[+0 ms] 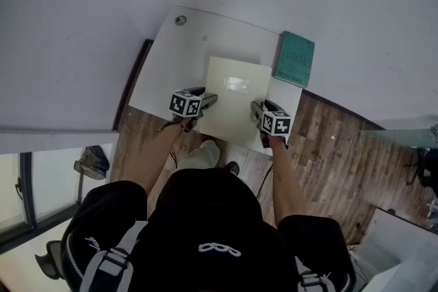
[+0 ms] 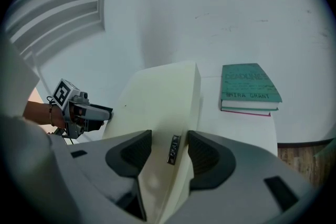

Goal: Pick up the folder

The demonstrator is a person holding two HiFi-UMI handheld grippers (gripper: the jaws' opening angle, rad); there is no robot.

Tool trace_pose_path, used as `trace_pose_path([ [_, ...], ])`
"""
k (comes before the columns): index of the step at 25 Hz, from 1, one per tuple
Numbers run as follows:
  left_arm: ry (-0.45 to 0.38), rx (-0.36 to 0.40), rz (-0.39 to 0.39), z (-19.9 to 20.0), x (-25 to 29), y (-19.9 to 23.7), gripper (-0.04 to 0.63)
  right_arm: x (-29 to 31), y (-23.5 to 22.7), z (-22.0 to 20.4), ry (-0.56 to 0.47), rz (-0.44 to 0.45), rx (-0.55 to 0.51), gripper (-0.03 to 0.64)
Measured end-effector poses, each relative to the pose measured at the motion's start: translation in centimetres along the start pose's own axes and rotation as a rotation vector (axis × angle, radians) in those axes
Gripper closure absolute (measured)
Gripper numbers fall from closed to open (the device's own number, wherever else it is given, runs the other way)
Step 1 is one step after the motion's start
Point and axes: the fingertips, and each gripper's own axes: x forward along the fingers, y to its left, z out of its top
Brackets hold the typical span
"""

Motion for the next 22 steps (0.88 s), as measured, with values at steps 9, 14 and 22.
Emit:
trace_pose_path([
  [9,-0.1,0.025,0.023,2.3,-2.4,-2.8,0.337,-3.4,0.8,2.1,-0.089,-0.003,-0.042,0.396],
  [14,-0.168,0.039,0.042,3.8,-4.4,-4.2,0.339,-5.5,1.7,3.7,-0.145,0.005,-0.075,0.41],
  [22,-0.296,0.113,0.089,7.5,-8.8,-7.3,0.364,-9.7,3.5,7.7,-0.267,0.006,-0.149,0.419],
])
